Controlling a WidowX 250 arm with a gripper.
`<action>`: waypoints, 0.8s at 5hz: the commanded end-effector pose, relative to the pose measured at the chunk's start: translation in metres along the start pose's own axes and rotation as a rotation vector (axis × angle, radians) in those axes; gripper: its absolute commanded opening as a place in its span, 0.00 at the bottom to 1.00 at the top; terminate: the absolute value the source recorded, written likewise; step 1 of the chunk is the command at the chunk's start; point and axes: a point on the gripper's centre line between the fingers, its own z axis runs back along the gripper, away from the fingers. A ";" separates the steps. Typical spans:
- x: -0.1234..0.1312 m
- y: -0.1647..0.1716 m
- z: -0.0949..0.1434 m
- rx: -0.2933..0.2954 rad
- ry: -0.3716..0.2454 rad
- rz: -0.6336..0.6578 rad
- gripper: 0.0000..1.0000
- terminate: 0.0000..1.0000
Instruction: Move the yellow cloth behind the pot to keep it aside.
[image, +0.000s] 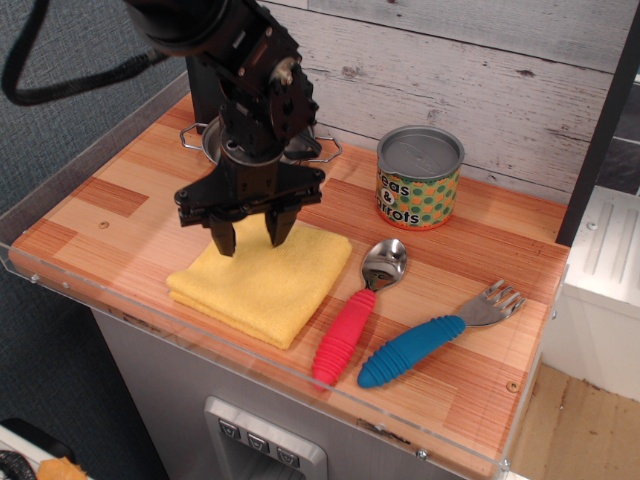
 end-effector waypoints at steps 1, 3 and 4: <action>0.018 -0.004 0.048 -0.123 -0.029 0.021 1.00 0.00; 0.027 0.009 0.069 -0.098 0.002 0.103 1.00 0.00; 0.030 0.009 0.080 -0.108 0.000 0.113 1.00 0.00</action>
